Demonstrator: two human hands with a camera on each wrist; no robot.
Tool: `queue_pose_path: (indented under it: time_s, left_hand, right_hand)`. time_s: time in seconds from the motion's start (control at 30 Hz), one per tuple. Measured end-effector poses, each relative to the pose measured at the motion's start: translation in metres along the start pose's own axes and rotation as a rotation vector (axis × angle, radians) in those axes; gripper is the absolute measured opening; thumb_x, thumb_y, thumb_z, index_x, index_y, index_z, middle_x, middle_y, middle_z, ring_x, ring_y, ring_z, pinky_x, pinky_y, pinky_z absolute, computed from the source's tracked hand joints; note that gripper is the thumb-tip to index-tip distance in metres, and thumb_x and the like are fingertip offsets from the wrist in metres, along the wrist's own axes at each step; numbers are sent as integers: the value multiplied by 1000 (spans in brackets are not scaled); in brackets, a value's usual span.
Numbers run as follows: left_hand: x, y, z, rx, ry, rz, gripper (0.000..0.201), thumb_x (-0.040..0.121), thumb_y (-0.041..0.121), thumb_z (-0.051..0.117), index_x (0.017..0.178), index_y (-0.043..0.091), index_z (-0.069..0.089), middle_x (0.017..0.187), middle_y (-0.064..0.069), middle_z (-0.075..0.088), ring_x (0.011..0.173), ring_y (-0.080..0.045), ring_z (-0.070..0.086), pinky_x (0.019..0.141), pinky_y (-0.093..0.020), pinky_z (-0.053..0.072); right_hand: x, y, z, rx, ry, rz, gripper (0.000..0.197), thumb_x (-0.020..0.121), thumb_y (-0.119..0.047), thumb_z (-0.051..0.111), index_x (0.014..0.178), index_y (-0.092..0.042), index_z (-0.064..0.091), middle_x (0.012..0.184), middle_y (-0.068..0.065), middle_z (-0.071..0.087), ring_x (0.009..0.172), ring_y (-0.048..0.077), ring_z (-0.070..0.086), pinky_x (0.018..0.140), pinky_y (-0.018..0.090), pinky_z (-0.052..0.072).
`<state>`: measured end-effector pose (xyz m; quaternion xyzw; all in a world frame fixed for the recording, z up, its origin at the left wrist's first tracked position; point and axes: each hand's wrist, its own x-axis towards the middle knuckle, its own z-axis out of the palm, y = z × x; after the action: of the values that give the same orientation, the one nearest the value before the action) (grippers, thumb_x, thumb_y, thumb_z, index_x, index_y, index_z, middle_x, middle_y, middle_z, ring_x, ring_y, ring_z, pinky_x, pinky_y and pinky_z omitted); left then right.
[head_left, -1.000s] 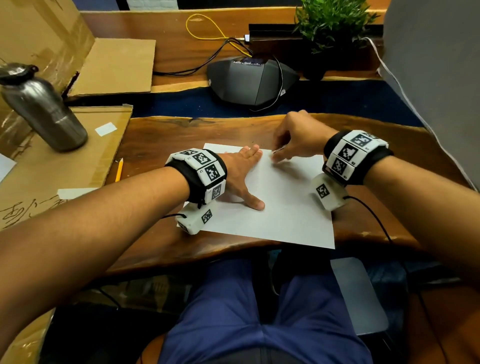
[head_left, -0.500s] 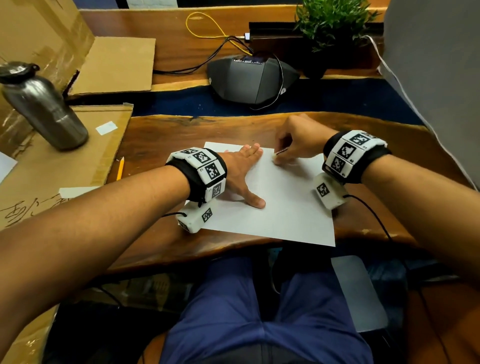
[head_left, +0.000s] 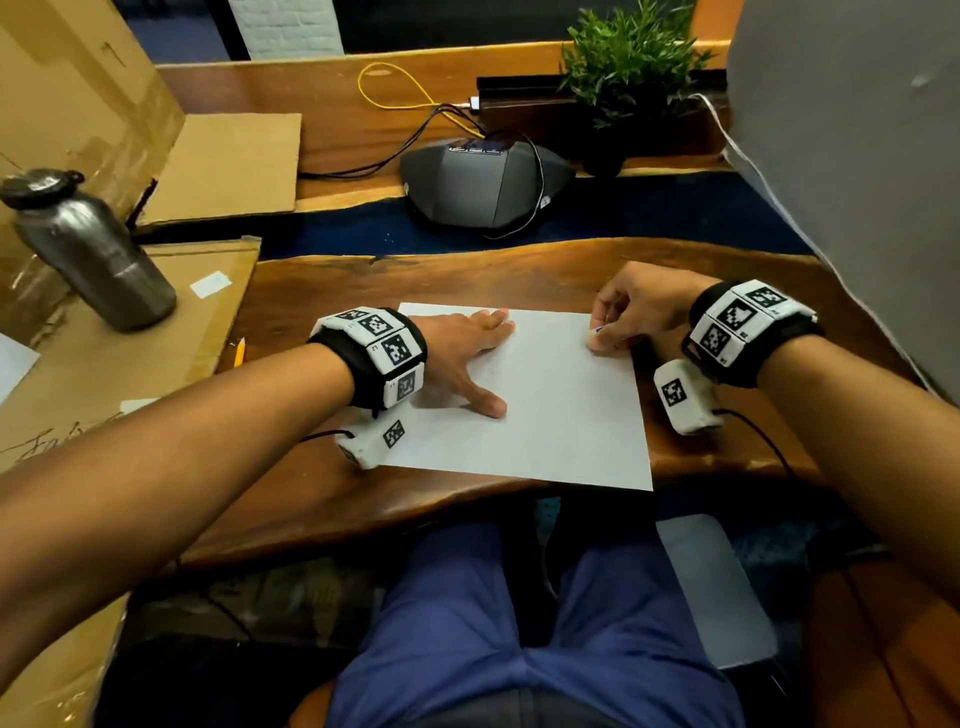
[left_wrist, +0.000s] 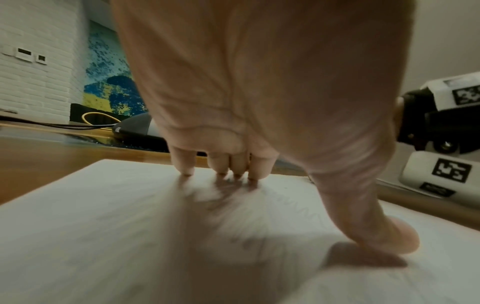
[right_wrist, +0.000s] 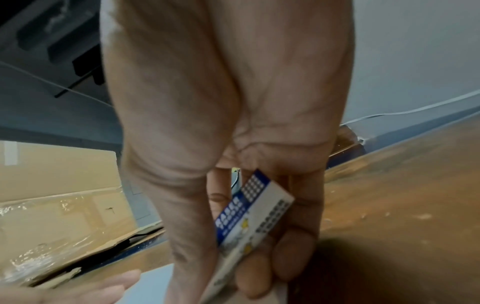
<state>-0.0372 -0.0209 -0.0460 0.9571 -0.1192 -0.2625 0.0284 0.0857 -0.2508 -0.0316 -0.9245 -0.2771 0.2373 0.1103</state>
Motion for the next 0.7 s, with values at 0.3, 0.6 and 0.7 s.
queue_pose_path:
  time_s: [0.3, 0.6, 0.7]
  left_hand:
    - [-31, 32, 20, 200, 60, 471, 107, 83, 75, 50, 159, 18, 0, 166, 1, -11, 151, -11, -13, 122, -41, -7]
    - [6, 8, 18, 243, -12, 352, 92, 92, 73, 30, 155, 26, -19, 161, 6, -26, 148, -8, -22, 121, -40, -11]
    - [15, -10, -4, 284, -28, 108, 97, 90, 77, 22, 155, 18, -19, 162, 0, -25, 150, -13, -18, 123, -39, -8]
  right_hand:
    - [7, -1, -3, -49, -27, 11, 17, 75, -35, 87, 79, -23, 74, 77, -4, 73, 71, 14, 65, 65, 29, 51]
    - [7, 2, -3, -23, -20, 29, 19, 73, -36, 87, 79, -23, 75, 77, -5, 74, 72, 13, 67, 66, 29, 52]
    - [5, 0, -3, -30, -18, 30, 19, 73, -36, 87, 79, -22, 75, 79, -4, 74, 74, 14, 66, 68, 31, 53]
